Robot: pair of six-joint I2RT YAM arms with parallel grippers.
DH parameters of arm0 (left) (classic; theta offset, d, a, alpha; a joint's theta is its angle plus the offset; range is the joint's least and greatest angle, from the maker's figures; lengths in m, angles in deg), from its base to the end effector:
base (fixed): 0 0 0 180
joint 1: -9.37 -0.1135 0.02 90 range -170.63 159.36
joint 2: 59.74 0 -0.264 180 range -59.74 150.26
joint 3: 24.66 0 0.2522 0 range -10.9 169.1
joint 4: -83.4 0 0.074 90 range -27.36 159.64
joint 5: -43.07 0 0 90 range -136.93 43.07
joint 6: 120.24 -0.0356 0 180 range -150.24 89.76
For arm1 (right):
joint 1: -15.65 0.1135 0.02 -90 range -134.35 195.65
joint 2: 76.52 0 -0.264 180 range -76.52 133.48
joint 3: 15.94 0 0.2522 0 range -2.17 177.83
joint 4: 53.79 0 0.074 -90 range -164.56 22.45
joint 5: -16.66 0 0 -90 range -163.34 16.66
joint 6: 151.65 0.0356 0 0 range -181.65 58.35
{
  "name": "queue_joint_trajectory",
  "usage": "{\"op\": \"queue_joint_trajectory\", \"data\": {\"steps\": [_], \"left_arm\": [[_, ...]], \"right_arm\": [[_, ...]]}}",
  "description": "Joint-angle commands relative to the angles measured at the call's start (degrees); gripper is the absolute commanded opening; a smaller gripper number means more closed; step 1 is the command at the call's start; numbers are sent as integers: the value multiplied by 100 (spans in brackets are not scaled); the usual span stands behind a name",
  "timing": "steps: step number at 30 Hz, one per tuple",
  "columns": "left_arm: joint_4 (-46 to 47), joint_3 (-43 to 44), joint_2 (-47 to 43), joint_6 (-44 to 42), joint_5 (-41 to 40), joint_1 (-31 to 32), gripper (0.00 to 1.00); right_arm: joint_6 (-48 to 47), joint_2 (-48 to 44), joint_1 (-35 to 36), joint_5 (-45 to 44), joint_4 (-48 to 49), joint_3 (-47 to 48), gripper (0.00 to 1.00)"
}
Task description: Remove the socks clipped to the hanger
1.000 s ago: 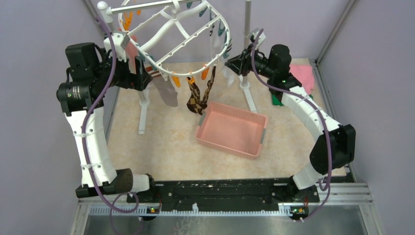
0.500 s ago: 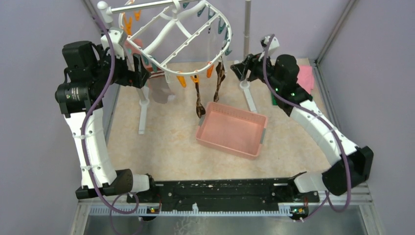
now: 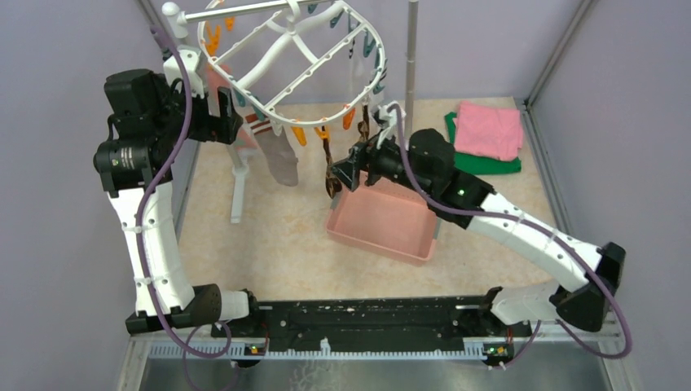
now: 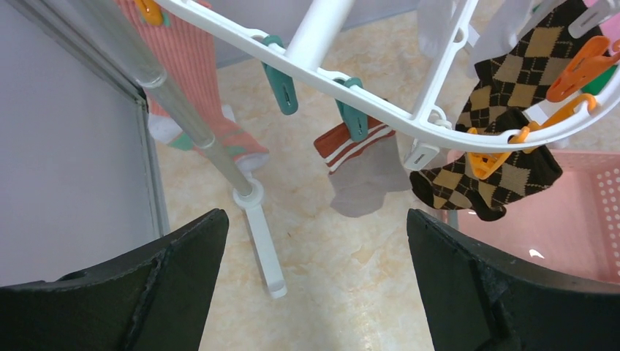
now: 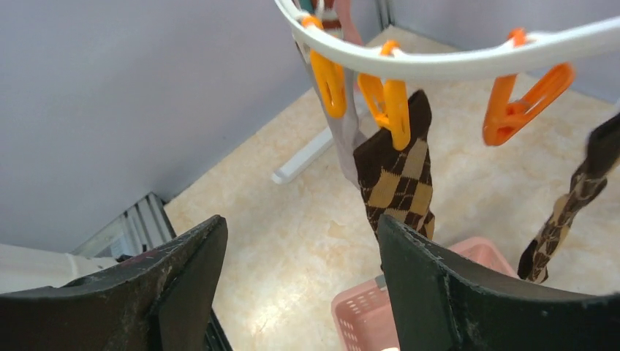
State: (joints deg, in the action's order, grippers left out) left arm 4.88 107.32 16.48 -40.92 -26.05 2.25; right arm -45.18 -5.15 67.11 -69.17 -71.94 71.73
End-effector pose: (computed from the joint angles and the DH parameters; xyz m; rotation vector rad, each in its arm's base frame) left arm 0.1980 0.0119 0.5369 0.2962 1.9210 -0.1527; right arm 0.1769 0.2262 0.4309 -0.5652 1.5948 0.9657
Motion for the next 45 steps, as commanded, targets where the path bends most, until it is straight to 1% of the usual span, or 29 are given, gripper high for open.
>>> {"op": "queue_joint_trajectory", "data": {"steps": [1,4,6,7,8,9,12,14,16,19,22,28,32,33,34,35,36,37,38,40,43,45], "left_arm": [[251,44,-109,-9,-382,-2,99],[261,44,-108,8,-438,-5,99],[261,44,-109,23,-442,3,99],[261,45,-108,36,-450,-2,99],[261,45,-108,46,-472,3,99],[261,37,-108,48,-491,0,99],[245,31,-116,32,-540,2,99],[230,10,-143,-2,-542,0,99],[262,-82,-180,-21,-516,4,99],[353,-241,-201,-39,-483,4,99],[371,-281,-180,-70,-456,5,99],[475,-500,-312,-152,-465,3,99],[479,-569,-327,-196,-496,-4,99],[495,-604,-343,-204,-493,5,99],[512,-626,-353,-214,-495,0,99],[530,-647,-362,-220,-504,0,99],[541,-654,-356,-216,-504,2,99],[549,-647,-350,-220,-497,6,99],[555,-640,-345,-216,-491,6,99],[560,-631,-345,-209,-465,4,99],[569,-659,-344,-202,-449,6,99],[584,-689,-345,-185,-472,1,99]], "right_arm": [[-84,532,105,-114,-6,295,71],[-227,990,318,-82,2,524,66],[-366,1341,489,-189,-64,836,63],[-442,1598,556,-309,-129,1010,59],[-446,1788,584,-551,-230,1211,54],[-421,1947,590,-823,-340,1387,45],[-478,2317,591,-1593,-561,1798,32],[-518,2422,509,-2002,-739,1919,21],[-373,2325,264,-2058,-789,1804,12],[-7,1854,-274,-1790,-505,1196,0],[91,1469,-685,-1715,-321,747,0],[164,1241,-1425,-1547,-370,684,0],[154,1221,-1547,-1318,-445,742,0],[151,1170,-1548,-1175,-426,710,4],[180,1106,-1543,-1010,-378,651,17],[246,1008,-1534,-844,-322,577,34],[284,893,-1501,-718,-269,499,48],[313,755,-1448,-655,-206,429,58],[331,612,-1367,-624,-150,368,63],[246,398,-1080,-758,-138,369,69],[68,344,-524,-1162,-323,634,76],[51,425,-244,-1303,-357,784,78]]}}
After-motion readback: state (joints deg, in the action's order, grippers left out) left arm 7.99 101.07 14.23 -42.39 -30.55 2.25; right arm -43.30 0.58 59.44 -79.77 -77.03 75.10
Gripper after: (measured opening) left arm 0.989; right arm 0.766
